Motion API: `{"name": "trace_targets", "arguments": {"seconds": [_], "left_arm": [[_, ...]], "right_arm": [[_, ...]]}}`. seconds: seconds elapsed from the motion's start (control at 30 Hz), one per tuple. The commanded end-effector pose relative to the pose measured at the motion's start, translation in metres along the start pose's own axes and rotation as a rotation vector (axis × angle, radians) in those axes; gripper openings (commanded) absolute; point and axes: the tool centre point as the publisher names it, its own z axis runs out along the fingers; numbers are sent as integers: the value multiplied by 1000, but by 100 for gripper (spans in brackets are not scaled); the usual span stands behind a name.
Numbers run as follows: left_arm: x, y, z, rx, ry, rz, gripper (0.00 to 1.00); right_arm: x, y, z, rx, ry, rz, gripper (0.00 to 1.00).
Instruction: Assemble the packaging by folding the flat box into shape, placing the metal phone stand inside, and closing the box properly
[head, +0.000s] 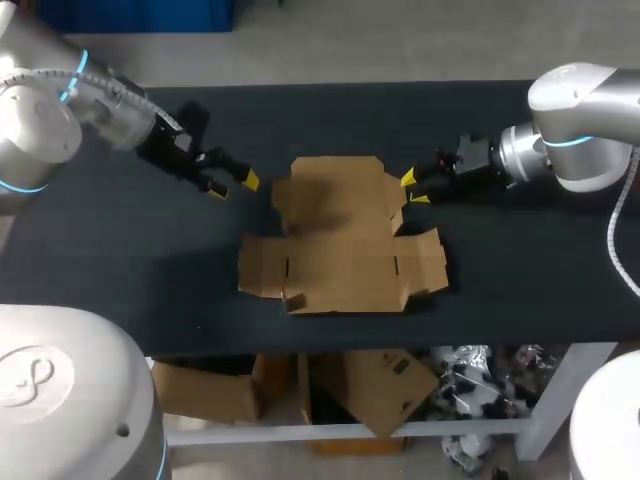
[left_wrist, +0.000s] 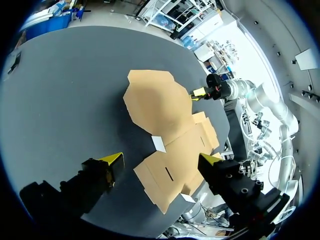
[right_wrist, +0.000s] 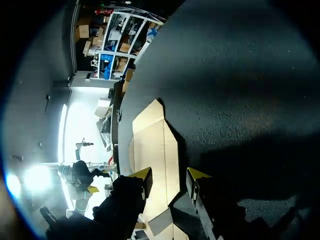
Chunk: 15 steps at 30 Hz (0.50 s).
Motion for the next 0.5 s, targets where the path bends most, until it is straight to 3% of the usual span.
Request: {"name": "trace_targets", "arguments": {"seconds": [0.03, 0.5], "left_arm": [[0, 2, -1, 4, 0, -1, 100], [-1, 4, -4, 8, 4, 4, 100]], "right_arm": [[-4, 4, 4, 10, 7, 4, 46], [-2, 7, 16, 18, 28, 1, 46]]}}
